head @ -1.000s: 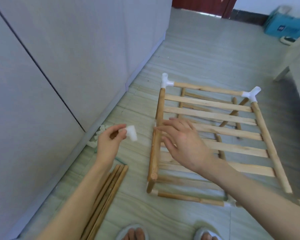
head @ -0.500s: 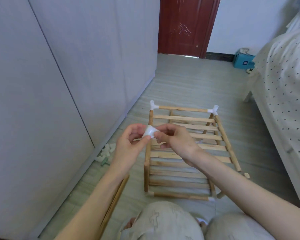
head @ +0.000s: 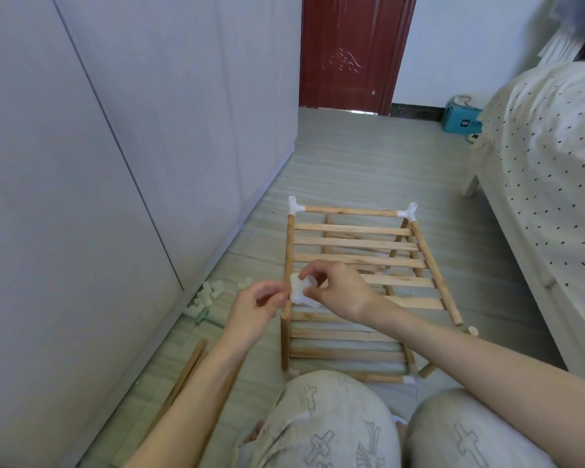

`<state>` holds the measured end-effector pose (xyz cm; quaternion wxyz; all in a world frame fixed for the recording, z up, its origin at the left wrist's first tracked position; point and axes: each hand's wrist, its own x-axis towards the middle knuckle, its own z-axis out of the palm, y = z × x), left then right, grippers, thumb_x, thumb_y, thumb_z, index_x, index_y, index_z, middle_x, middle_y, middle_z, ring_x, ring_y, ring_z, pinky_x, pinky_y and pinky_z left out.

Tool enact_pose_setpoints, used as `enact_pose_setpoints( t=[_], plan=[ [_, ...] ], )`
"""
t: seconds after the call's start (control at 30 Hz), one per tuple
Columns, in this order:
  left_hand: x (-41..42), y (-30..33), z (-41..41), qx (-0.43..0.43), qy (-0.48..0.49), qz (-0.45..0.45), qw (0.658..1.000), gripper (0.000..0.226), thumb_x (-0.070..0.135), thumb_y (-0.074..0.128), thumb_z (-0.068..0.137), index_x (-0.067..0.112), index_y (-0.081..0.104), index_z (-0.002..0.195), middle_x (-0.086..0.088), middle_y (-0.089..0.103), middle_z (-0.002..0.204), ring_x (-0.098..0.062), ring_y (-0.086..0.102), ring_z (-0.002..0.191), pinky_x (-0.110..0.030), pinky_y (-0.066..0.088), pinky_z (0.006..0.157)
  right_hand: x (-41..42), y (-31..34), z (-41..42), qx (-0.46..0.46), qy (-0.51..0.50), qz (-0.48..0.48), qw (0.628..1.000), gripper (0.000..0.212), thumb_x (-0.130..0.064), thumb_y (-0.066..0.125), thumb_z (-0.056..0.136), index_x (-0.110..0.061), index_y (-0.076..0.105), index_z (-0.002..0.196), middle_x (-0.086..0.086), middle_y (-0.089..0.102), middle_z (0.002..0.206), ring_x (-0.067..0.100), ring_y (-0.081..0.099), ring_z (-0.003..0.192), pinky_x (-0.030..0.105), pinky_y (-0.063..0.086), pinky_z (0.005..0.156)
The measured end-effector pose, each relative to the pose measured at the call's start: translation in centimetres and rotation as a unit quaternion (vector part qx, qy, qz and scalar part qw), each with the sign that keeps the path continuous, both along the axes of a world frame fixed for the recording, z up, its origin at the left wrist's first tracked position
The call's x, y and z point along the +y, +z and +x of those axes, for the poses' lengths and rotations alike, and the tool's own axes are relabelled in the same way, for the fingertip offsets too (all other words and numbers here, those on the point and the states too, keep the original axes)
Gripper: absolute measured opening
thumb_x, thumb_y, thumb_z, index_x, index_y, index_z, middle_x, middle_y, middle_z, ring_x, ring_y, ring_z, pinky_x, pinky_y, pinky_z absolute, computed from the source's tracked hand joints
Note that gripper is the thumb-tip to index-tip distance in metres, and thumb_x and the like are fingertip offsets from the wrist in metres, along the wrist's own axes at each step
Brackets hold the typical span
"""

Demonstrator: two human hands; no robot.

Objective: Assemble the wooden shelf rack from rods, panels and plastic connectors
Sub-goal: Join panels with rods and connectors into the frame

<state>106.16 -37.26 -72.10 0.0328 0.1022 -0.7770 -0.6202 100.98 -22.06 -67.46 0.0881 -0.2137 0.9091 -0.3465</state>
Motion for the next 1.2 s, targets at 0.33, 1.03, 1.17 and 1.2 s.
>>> enact_pose_setpoints(
  t=[0.33, 1.03, 1.17, 1.2],
  plan=[
    [-1.4, -6.9, -3.3, -0.209, 0.039, 0.128, 0.969, 0.022, 0.016, 0.037, 0.101, 0.011, 0.056, 0.110, -0.005, 0.065, 0.097, -0.015, 0.061, 0.084, -0.022, 0.044, 0.072, -0.3, -5.3, -1.5, 0.010, 0.035, 0.082, 0.996, 0.024, -0.012, 0.060, 0.086, -0.013, 0.063, 0.110, 0.001, 0.063, 0.109, 0.015, 0.056, 0.099, 0.016, 0.035, 0.076],
    [-1.5, -5.9, -4.4, -0.193, -0.005, 0.266, 0.944, 0.026, 0.010, 0.046, 0.096, 0.015, 0.071, 0.092, -0.001, 0.074, 0.083, -0.009, 0.068, 0.075, -0.027, 0.051, 0.065, -1.1, -6.0, -0.7, 0.050, 0.143, 0.084, 0.985, 0.025, -0.017, 0.061, 0.088, -0.014, 0.065, 0.112, 0.004, 0.060, 0.106, 0.020, 0.057, 0.094, 0.021, 0.038, 0.082],
    [-1.3, -5.8, -4.5, -0.186, 0.008, 0.262, 0.947, 0.027, 0.006, 0.044, 0.095, 0.015, 0.069, 0.092, 0.000, 0.073, 0.082, -0.009, 0.067, 0.078, -0.030, 0.052, 0.069, -1.1, -5.9, -0.4, 0.049, 0.141, 0.083, 0.985, 0.023, -0.015, 0.061, 0.088, -0.013, 0.065, 0.111, 0.004, 0.059, 0.105, 0.017, 0.055, 0.090, 0.023, 0.040, 0.083],
    [-1.2, -5.8, -4.5, -0.186, 0.009, 0.260, 0.947, 0.027, 0.005, 0.044, 0.095, 0.015, 0.069, 0.093, 0.000, 0.074, 0.081, -0.009, 0.067, 0.078, -0.030, 0.052, 0.070, -1.0, -5.8, -0.6, 0.048, 0.131, 0.080, 0.987, 0.023, -0.014, 0.060, 0.088, -0.013, 0.065, 0.110, 0.004, 0.058, 0.105, 0.017, 0.055, 0.089, 0.025, 0.042, 0.083]
  ],
)
